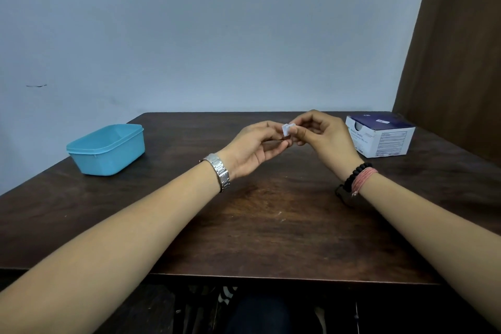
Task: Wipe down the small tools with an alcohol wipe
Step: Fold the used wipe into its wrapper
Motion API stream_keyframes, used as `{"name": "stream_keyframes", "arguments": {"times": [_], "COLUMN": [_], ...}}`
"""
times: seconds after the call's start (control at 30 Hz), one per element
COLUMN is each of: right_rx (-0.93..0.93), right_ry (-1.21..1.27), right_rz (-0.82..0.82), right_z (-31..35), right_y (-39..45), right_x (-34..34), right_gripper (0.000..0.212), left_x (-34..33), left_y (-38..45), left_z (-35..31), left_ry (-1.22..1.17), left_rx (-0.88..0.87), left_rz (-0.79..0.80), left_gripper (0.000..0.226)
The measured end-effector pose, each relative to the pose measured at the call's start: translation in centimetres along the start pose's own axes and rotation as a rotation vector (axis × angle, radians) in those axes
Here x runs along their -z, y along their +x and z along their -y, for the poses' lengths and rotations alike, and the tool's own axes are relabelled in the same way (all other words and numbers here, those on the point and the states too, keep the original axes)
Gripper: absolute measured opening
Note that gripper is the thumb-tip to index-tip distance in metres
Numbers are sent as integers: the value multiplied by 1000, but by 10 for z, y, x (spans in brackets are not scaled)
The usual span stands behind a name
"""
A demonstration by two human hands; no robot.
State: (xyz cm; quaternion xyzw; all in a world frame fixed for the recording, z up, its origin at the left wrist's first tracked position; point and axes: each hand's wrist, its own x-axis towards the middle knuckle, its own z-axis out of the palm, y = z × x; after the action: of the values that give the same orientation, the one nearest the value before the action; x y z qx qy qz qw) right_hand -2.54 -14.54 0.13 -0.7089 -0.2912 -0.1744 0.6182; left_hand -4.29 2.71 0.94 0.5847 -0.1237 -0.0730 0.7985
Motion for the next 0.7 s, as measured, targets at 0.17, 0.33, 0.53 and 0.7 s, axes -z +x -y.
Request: {"name": "stream_keyframes", "arguments": {"times": [0.17, 0.33, 0.53, 0.7], "right_rx": [-57, -40, -20, -104], "right_ry": [10, -21, -172, -245], "right_rz": [-17, -27, -39, -151], "right_z": [5, 34, 92, 129], "right_y": [3, -10, -107, -226], "right_x": [11, 27, 80, 139], "right_gripper": [9, 14, 20, 20], "left_x": [-11, -34, -107, -195], "left_y": [-7, -21, -78, -127], "left_z": [3, -9, 14, 67], "left_ry": [313, 467, 658, 598], "left_rx": [-219, -354, -483, -484], "left_rz": [-22, -55, 49, 222], "left_gripper": [15, 15, 6, 14]}}
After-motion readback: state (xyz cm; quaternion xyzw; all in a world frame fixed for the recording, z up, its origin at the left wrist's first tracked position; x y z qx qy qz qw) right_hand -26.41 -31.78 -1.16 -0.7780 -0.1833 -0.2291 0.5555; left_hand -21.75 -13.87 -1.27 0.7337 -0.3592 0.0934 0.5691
